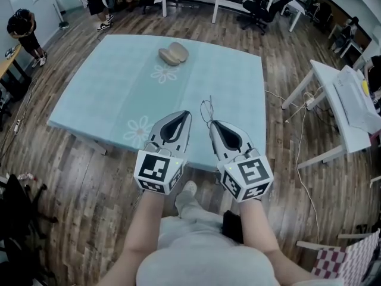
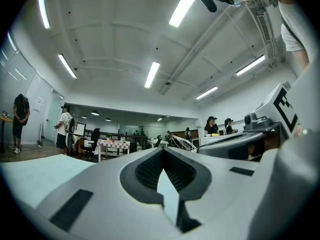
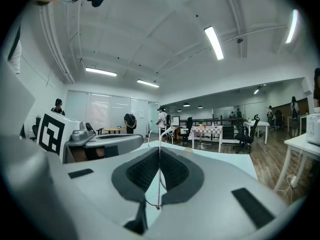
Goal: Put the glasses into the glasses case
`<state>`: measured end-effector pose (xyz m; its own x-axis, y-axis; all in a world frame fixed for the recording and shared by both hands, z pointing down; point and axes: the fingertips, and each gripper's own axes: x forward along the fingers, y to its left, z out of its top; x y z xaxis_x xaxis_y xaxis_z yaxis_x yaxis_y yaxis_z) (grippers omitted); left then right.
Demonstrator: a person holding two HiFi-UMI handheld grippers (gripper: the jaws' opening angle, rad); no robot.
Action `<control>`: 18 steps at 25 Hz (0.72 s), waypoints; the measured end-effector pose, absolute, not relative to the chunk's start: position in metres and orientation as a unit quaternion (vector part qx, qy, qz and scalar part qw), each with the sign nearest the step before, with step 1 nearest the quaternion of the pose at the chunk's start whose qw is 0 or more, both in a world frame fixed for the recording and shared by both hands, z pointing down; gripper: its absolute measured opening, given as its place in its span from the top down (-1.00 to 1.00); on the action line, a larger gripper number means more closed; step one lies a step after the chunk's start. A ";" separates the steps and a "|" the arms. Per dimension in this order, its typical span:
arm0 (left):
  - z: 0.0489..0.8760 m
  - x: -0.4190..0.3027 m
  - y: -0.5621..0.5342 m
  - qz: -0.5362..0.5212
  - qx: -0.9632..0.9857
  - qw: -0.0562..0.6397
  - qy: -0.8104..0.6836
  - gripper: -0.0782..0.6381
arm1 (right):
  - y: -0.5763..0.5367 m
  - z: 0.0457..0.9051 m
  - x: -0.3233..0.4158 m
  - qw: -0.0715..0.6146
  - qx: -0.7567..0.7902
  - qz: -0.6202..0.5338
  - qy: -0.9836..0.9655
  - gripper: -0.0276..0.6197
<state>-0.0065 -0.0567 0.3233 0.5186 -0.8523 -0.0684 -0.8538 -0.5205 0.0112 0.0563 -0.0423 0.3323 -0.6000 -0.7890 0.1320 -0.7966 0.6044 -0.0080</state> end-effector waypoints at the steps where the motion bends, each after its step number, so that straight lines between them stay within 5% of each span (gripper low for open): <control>1: 0.324 -0.010 -0.062 0.032 -0.870 0.012 0.492 0.76 | -0.048 0.333 0.054 0.058 0.443 0.033 -0.894 0.88; 18: 0.334 -0.026 -0.169 0.007 -0.873 0.017 0.487 0.76 | -0.153 0.348 0.043 0.054 0.448 0.056 -0.891 0.88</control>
